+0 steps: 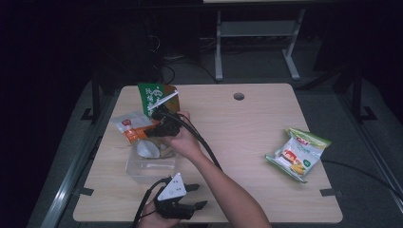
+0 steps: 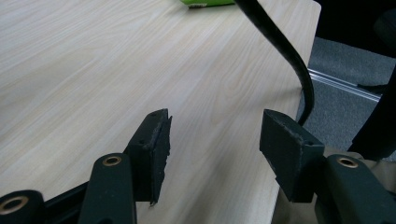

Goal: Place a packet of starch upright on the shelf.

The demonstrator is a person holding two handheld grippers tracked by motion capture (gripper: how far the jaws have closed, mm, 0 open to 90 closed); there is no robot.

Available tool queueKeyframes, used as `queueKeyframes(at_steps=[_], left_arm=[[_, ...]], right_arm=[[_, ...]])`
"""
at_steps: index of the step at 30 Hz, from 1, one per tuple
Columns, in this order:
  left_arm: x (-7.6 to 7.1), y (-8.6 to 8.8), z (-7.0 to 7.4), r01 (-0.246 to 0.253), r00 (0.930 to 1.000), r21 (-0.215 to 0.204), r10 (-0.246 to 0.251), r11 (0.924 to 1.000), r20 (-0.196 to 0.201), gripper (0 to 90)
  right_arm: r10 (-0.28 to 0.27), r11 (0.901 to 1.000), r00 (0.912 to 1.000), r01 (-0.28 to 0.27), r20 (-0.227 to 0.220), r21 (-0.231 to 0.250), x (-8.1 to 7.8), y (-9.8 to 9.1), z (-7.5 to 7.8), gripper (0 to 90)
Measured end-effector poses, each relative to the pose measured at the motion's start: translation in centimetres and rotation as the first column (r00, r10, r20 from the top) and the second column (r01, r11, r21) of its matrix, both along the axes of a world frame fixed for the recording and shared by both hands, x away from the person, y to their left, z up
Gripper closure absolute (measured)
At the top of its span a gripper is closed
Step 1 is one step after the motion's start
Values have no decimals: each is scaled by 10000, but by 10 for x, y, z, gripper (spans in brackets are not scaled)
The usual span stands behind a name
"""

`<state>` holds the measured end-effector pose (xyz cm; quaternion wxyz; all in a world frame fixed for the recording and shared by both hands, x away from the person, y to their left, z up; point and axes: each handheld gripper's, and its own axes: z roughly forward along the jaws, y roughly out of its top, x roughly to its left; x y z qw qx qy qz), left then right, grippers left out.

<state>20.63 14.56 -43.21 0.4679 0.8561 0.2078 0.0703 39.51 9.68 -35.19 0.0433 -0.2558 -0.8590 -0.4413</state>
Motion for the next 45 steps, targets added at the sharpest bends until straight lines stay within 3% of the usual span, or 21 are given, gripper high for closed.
queueKeyframes(at_steps=[2,5,13,18,25,35,45], left_arm=[[0,0,0,13,10000,36,-12,10000,-17,424],[0,0,0,4,10000,2,-4,10000,-8,424],[0,-2,-1,40,10000,77,-39,10000,-25,424],[0,-2,-2,30,10000,112,-29,9999,-3,423],[1,-2,-2,-9,10000,118,9,9999,-17,418],[2,-1,-1,-131,9999,207,131,9997,9,386],[4,0,-1,-280,9996,179,281,9994,-45,366]], right_arm=[[-25,9999,10000,25,41,-151,1,-3,-7,897],[-22,10000,9997,24,-253,73,4,-10,-11,886],[-41,9996,10000,43,69,-270,-1,-24,-3,839],[20,9992,10000,-17,60,-408,-3,-29,-5,897],[-41,9992,10000,38,-75,-387,0,-34,-9,892],[139,9995,9998,-142,-135,-280,-4,-45,-2,760],[276,9996,9996,-277,-108,-108,-9,-67,4,708]])
